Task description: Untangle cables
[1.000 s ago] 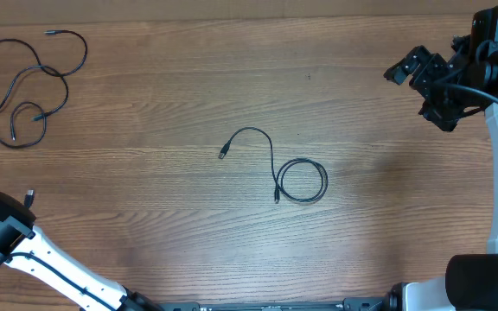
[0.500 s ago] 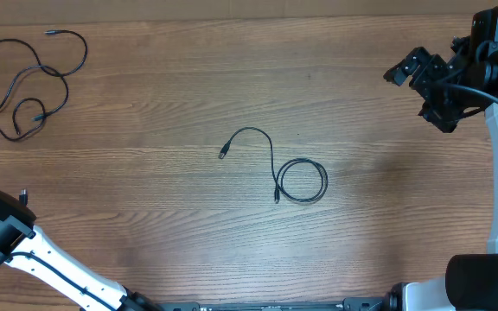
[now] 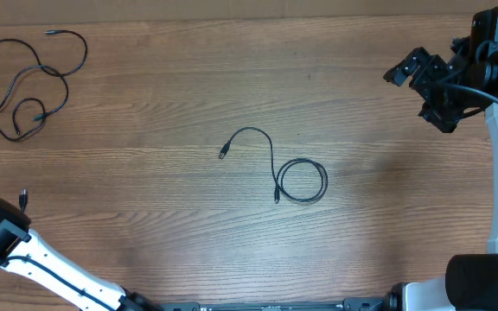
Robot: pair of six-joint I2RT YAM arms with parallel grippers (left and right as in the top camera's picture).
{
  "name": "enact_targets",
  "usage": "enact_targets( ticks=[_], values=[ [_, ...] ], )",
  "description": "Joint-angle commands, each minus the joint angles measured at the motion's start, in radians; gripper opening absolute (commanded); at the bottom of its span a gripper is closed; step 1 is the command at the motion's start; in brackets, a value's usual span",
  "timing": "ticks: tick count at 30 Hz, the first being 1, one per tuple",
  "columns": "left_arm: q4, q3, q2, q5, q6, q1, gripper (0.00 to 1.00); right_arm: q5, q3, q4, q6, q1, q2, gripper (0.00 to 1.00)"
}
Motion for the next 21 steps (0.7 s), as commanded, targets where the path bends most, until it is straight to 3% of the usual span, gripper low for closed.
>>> enact_targets(
  ticks=[1,9,17,18,21],
  values=[
    [-0.026,-0.005,0.017,-0.039,-0.035,0.013,0.59,0.014,0.008,0.002,-0.005,0.002,0.002,1.00],
    [0.006,-0.006,0.022,0.029,-0.039,-0.002,0.64,0.014,0.008,0.014,-0.005,0.002,0.002,1.00],
    [0.142,-0.087,0.027,0.051,-0.034,-0.045,0.66,0.014,0.008,0.018,-0.004,0.002,0.002,1.00],
    [0.166,-0.109,0.027,0.051,-0.034,-0.048,0.64,0.014,0.008,0.018,-0.005,0.002,0.002,1.00],
    [0.204,-0.145,0.027,0.050,-0.033,-0.050,0.47,0.014,0.008,0.016,-0.004,0.002,0.002,1.00]
  ],
)
